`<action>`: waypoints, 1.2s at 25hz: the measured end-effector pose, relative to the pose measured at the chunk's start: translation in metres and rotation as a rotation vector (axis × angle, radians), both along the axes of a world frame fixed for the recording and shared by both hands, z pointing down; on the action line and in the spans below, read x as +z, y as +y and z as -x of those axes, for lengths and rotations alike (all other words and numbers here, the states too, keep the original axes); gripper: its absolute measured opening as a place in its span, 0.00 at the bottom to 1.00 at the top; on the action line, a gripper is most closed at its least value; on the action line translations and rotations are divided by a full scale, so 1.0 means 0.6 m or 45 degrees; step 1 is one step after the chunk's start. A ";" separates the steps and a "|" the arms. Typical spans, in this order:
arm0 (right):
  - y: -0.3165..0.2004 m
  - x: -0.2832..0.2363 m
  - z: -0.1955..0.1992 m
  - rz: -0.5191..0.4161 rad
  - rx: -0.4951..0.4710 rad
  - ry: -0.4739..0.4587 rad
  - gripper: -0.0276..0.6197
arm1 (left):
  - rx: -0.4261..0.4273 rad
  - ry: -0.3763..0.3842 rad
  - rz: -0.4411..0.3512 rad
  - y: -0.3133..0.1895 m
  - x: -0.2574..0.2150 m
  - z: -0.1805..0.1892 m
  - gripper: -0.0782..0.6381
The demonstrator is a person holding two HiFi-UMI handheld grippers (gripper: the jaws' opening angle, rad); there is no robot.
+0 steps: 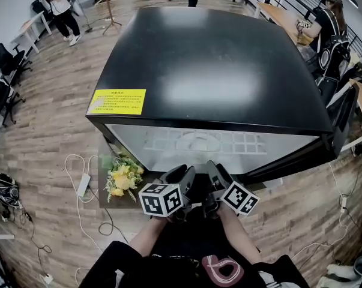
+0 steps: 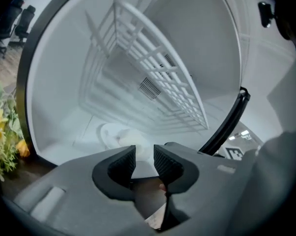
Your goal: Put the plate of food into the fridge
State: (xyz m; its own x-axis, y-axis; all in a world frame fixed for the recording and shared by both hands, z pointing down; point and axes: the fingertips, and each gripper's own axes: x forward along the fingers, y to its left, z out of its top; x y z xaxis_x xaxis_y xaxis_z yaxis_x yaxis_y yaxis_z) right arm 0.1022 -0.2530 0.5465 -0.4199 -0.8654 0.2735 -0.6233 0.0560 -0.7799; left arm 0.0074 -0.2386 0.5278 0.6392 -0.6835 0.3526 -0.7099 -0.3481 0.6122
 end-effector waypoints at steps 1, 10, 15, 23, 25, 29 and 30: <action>0.005 -0.008 0.002 -0.023 -0.009 0.020 0.45 | 0.013 -0.032 -0.039 0.005 -0.006 0.002 0.27; 0.067 -0.053 0.018 -0.170 -0.088 0.358 0.45 | 0.087 -0.252 -0.288 0.051 -0.060 0.026 0.20; 0.094 -0.062 0.031 -0.227 -0.093 0.571 0.43 | 0.090 -0.325 -0.396 0.079 -0.084 0.045 0.18; 0.131 -0.057 0.069 -0.259 -0.107 0.714 0.34 | 0.132 -0.412 -0.475 0.117 -0.065 0.067 0.17; 0.140 -0.049 0.074 -0.248 -0.103 0.740 0.31 | 0.156 -0.412 -0.484 0.126 -0.059 0.066 0.17; 0.156 -0.041 0.083 -0.266 -0.084 0.817 0.25 | 0.185 -0.436 -0.480 0.139 -0.041 0.063 0.17; 0.159 -0.040 0.086 -0.273 -0.079 0.839 0.23 | 0.189 -0.436 -0.483 0.141 -0.038 0.062 0.17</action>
State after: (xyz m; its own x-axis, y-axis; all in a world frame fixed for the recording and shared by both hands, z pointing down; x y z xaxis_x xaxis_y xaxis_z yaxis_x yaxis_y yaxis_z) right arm 0.0508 -0.1575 0.5227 -0.2754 -0.9086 0.3141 -0.9538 0.2174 -0.2076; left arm -0.0295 -0.1537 0.5050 0.6300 -0.7147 0.3039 -0.7736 -0.6117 0.1654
